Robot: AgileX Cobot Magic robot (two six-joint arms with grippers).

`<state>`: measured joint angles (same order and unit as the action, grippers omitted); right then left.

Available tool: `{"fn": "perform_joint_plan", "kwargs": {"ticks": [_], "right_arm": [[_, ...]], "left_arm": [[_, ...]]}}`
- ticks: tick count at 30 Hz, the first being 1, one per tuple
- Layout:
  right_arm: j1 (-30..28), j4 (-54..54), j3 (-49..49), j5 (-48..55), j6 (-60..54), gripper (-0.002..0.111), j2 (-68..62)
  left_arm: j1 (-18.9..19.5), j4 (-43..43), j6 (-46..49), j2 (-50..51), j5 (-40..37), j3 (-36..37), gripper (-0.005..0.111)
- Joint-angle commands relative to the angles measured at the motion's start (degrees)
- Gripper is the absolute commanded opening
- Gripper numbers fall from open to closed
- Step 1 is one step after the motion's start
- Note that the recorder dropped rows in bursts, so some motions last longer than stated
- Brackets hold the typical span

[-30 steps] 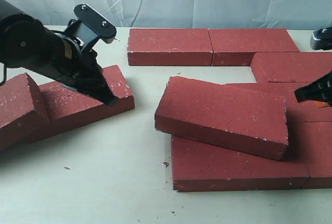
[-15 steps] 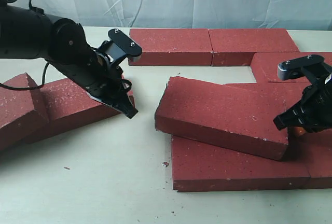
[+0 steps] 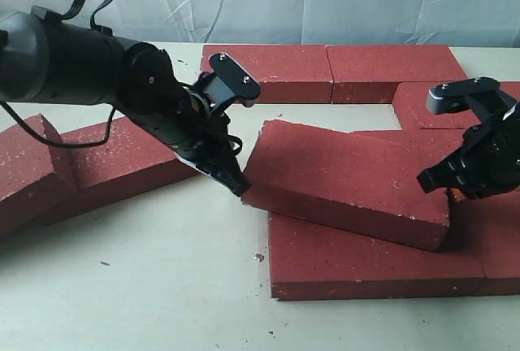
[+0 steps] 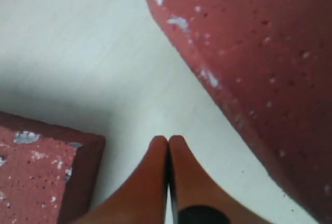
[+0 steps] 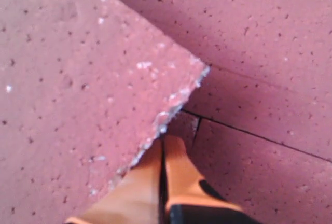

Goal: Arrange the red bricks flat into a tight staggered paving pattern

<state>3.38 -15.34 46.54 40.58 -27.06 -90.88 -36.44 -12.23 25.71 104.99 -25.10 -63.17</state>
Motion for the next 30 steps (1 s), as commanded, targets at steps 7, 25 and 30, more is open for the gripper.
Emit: {"fn": "perform_joint_plan", "kwargs": {"ticks": [7, 25, 30], "right_arm": [[0.1, -5.3, 1.9, -2.1, -2.5, -0.001, 0.3], [0.1, -27.6, 7.5, -13.1, -24.0, -0.001, -1.2], [2.6, -30.4, 11.6, -17.8, -26.4, -0.001, -7.6]], "left_arm": [[-2.0, -1.1, 0.6, -0.1, 2.9, -0.2, 0.000], [2.4, 2.8, 0.1, -5.2, 5.5, 0.5, 0.000], [3.3, 2.8, 0.1, -4.5, 14.9, 1.4, 0.000]]}}
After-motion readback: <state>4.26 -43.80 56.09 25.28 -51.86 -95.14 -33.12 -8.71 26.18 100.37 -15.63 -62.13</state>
